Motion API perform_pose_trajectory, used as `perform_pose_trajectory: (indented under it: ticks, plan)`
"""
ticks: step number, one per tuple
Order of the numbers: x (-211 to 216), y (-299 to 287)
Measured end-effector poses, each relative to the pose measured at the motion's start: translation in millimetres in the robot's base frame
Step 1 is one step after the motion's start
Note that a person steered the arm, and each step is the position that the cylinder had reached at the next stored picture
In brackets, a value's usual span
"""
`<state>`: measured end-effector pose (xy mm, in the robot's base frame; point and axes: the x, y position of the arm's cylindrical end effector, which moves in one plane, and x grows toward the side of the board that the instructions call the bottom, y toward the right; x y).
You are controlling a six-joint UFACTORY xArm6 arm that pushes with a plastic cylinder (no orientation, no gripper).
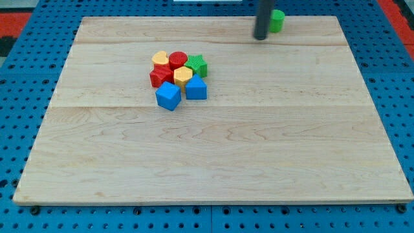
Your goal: Move your arm towards group of blocks
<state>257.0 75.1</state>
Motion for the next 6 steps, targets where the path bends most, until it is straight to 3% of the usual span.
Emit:
perform_pose_trajectory:
  ticks: [1, 2, 4, 5, 6]
  plan:
    - [-49, 18]
    - [-66, 53]
    - [-65, 68]
    - [-62, 10]
    - [-31, -95]
